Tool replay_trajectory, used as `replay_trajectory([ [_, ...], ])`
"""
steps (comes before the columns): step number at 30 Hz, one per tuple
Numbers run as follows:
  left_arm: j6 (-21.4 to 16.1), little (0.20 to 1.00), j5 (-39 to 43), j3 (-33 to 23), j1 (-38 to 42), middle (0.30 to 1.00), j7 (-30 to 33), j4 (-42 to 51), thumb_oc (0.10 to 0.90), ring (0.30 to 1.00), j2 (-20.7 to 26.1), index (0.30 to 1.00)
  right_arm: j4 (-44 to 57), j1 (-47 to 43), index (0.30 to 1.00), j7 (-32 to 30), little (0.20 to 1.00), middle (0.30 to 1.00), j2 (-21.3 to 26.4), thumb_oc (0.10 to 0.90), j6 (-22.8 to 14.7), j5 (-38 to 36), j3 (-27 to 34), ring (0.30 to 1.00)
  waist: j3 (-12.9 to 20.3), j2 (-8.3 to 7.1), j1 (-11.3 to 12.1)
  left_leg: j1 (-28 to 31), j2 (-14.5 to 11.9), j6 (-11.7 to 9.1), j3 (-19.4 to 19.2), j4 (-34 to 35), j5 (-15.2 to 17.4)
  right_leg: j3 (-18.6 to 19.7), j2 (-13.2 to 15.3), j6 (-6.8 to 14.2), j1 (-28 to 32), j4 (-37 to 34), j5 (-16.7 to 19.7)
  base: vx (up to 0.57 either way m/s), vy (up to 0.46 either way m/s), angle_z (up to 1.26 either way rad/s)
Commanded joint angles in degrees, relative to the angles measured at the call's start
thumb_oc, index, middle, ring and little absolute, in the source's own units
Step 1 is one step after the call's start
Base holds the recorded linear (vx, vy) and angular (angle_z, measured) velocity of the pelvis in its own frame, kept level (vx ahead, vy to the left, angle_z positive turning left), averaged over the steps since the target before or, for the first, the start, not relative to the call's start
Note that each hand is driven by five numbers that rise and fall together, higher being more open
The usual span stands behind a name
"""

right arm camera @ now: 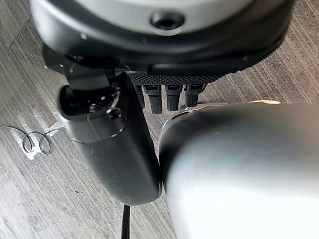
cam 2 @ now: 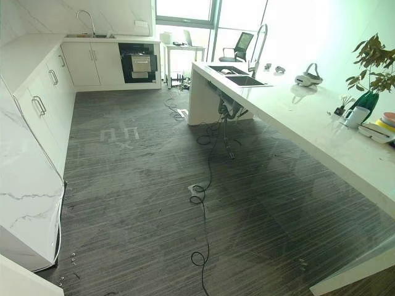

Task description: Place the dishes in the dishwasher.

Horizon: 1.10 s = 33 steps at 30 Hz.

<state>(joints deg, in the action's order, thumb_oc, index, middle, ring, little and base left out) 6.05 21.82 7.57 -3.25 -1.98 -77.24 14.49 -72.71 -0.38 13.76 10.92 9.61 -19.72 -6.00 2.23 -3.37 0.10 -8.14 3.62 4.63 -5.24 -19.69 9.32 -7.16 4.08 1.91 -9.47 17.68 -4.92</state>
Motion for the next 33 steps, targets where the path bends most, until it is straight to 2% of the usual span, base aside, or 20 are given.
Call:
replay_trajectory([
  [1, -1.3, 0.9, 0.4, -0.9, 1.8, 0.9, -1.2, -1.2, 0.8, 0.9, -2.4, 0.9, -5.0, 1.9, 0.9, 0.0, 0.9, 0.9, 2.7, 0.8, 1.9, 4.2, -1.6, 0.9, -0.1, 2.02, -0.9, 1.6, -3.0, -4.1, -1.1, 2.5, 1.5, 0.7, 0.4, 3.0, 2.1, -0.5, -1.4, 0.0, 0.0, 0.0],
  [18, 0.7, 0.9, 1.6, -1.3, 1.6, 0.9, -0.6, -1.3, 0.8, 0.9, -2.5, 0.9, -5.0, 2.2, 0.9, 0.0, 0.9, 0.9, 2.4, 0.8, 2.1, 4.6, -1.8, 0.9, -0.6, 1.88, -0.8, 1.6, -2.9, -3.9, -0.7, 2.5, 1.4, 0.1, 0.1, 2.7, 2.5, -0.5, -1.6, 0.0, 0.0, 0.0],
  [27, 0.3, 0.9, 2.3, -1.4, 1.5, 0.9, -0.6, -1.2, 0.8, 0.9, -2.4, 0.9, -4.7, 2.3, 0.9, 0.0, 0.9, 0.9, 2.1, 0.8, 1.6, 4.4, -2.0, 0.9, -1.1, 1.83, -1.0, 1.6, -3.1, -3.9, -0.2, 2.5, 1.1, 0.6, -0.5, 2.3, 2.6, -0.5, -1.7, 0.04, -0.039, 0.02],
  [31, -4.5, 0.9, 6.7, -2.4, 2.3, 0.9, -1.3, 0.4, 0.8, 0.9, -2.0, 0.9, -3.5, 1.8, 0.9, 0.4, 0.9, 0.9, 2.9, 0.8, -0.7, 2.8, -1.7, 0.9, -1.5, 1.77, -1.1, 1.9, -3.4, -4.2, 0.1, 2.5, 1.0, 0.6, -0.9, 1.9, 2.9, -0.5, -1.9, 0.07, -0.068, 0.04],
  [33, -11.4, 0.9, 9.1, -2.3, 3.2, 0.9, -2.4, 4.7, 0.8, 0.9, -1.5, 0.9, -0.4, 1.3, 0.9, 1.0, 0.9, 0.9, 3.8, 0.8, -4.4, 0.3, -2.0, 0.9, -1.7, 1.7, -0.8, 2.1, -3.7, -4.4, 0.3, 2.5, 0.7, 0.6, -1.1, 1.6, 3.0, -0.5, -2.0, 0.09, -0.105, 0.02],
])
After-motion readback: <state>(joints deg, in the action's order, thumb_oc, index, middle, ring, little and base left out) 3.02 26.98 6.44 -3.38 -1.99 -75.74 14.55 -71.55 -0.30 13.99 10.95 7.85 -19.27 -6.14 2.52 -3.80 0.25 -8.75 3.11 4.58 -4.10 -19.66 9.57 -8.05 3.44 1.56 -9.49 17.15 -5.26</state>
